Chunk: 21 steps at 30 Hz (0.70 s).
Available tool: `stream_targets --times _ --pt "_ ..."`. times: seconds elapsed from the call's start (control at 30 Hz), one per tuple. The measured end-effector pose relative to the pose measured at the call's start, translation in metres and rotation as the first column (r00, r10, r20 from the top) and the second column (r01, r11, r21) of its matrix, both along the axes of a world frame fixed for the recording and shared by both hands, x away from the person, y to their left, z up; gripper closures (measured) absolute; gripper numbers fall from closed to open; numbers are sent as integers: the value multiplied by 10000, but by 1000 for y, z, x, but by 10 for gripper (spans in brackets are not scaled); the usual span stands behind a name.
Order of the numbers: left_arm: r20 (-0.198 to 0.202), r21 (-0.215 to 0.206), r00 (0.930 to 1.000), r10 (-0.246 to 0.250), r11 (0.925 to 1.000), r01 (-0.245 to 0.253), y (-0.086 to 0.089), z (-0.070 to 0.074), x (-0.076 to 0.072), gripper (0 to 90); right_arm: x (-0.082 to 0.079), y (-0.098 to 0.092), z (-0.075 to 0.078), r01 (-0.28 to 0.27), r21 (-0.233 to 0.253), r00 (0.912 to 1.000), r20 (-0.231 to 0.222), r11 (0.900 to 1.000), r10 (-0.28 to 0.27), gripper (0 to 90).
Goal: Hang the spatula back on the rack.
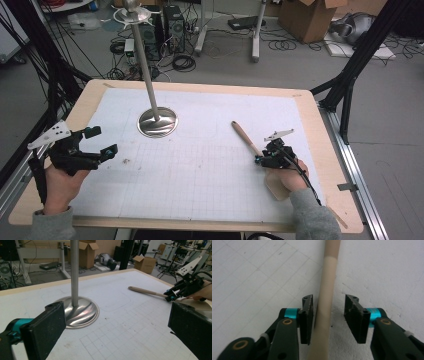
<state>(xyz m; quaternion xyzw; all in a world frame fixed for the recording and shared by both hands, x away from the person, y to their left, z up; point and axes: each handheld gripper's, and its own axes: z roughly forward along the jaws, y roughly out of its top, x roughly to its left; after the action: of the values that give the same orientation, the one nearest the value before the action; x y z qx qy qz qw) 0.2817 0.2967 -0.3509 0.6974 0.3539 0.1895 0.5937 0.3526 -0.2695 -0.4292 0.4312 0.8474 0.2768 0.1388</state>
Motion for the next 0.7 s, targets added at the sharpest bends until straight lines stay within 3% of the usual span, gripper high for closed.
stream_targets --times 0.1,0.2,0.7 --pt "-11 -9 10000 16 10000 -16 0 0 0 20 0 0 0 -59 -6 10000 5 10000 59 632" --pt "-27 17 10000 14 10000 -14 0 -1 0 20 -1 2 1 -180 -16 9998 -20 9998 180 713" --pt "-5 12 10000 61 10000 -61 2 0 -1 20 -2 3 1 -358 -24 9994 3 9994 358 776"
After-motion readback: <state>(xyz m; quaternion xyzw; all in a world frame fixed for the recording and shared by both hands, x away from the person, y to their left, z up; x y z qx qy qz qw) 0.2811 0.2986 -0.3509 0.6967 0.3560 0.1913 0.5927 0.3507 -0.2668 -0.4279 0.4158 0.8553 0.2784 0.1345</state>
